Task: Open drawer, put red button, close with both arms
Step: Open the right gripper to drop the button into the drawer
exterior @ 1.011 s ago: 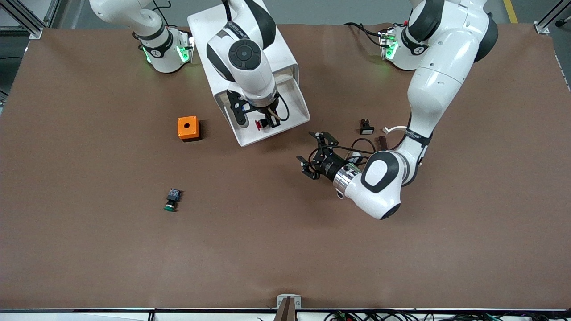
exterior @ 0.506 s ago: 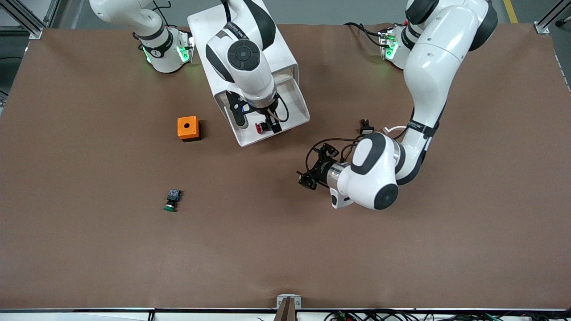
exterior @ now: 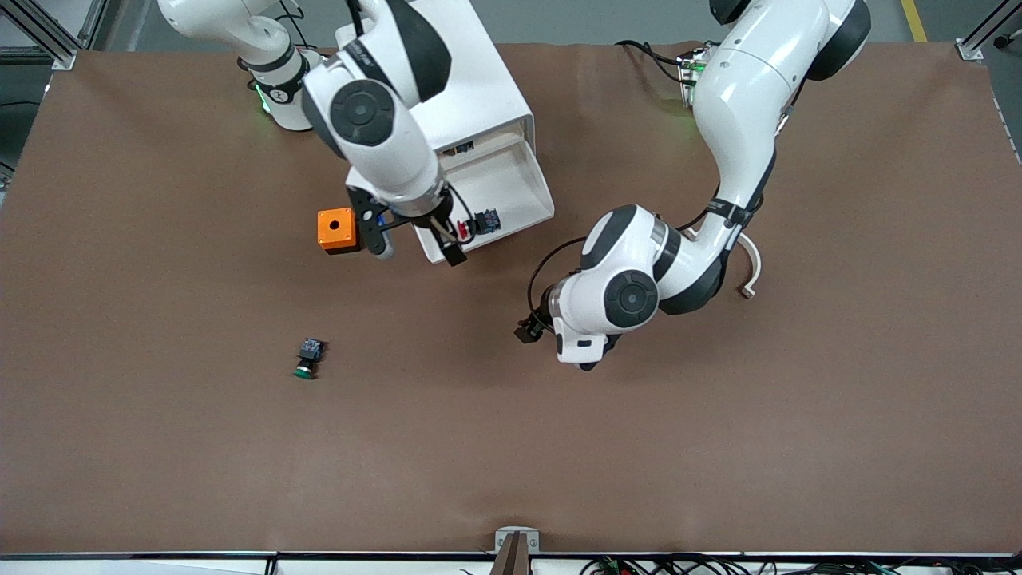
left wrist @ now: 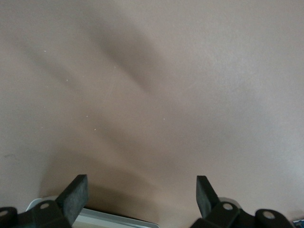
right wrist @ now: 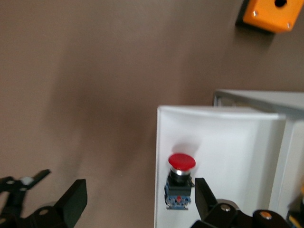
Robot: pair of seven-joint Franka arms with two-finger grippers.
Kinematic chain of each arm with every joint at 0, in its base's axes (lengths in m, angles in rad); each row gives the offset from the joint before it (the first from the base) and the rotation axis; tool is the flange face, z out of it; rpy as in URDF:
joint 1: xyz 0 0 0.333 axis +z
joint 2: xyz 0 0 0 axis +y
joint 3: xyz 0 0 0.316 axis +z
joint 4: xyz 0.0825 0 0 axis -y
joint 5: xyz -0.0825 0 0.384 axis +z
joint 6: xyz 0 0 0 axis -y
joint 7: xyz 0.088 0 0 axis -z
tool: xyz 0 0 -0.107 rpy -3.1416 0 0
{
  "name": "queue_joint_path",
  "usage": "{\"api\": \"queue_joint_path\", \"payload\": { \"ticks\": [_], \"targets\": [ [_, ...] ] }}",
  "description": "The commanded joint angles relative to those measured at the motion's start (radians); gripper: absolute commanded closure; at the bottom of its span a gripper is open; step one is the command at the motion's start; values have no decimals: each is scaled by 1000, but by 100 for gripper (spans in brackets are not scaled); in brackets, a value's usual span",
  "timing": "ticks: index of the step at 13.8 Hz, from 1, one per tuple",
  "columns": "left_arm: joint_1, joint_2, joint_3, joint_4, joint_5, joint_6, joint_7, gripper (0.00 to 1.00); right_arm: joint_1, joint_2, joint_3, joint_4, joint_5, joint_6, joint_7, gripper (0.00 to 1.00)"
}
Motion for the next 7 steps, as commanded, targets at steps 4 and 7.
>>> {"api": "queue_joint_path", "payload": {
  "ticks": [4,7],
  "targets": [
    [-79,-21,5,-21,166,13,-3,0,-181,-62,13,50,-8,-111,-390,0],
    [-114,-32,5,-22,174,13,-34,0,-268,-65,13,73,-3,-181,-570,0]
  ]
}}
